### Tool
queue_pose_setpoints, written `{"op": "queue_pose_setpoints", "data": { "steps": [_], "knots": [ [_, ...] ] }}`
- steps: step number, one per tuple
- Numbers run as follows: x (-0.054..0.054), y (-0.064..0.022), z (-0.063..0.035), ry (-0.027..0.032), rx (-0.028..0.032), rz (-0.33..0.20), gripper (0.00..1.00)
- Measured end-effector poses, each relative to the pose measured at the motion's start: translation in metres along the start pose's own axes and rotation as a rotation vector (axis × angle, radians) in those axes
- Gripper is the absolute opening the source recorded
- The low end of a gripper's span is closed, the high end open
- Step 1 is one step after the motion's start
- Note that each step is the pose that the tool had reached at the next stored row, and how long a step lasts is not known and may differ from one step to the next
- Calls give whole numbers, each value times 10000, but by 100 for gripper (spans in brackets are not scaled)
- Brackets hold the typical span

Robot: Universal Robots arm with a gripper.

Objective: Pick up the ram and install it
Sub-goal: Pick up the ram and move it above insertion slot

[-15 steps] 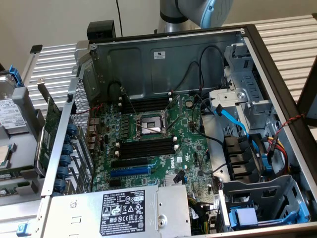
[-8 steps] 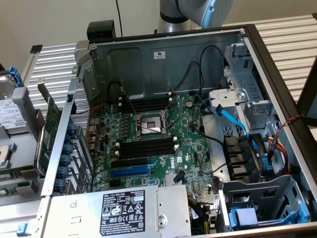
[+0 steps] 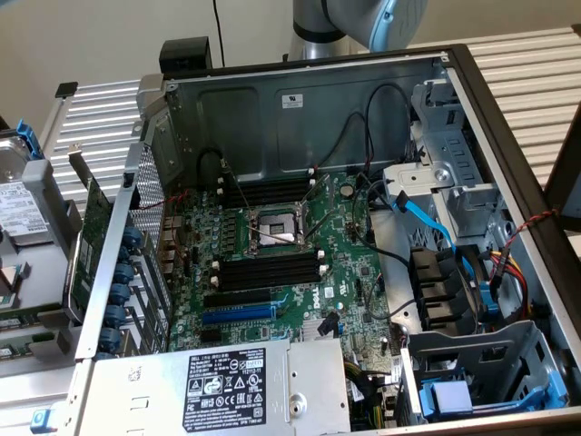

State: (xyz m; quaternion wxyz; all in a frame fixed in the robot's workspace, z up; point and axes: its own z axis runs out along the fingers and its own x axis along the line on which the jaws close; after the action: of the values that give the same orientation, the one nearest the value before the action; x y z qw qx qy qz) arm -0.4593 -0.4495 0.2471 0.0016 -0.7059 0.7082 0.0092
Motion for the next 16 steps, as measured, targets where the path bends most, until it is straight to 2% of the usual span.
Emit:
{"op": "queue_pose_setpoints", "data": {
  "steps": [16],
  "knots": [
    [11,-4,290,3,-22,-148,48]
  ]
}}
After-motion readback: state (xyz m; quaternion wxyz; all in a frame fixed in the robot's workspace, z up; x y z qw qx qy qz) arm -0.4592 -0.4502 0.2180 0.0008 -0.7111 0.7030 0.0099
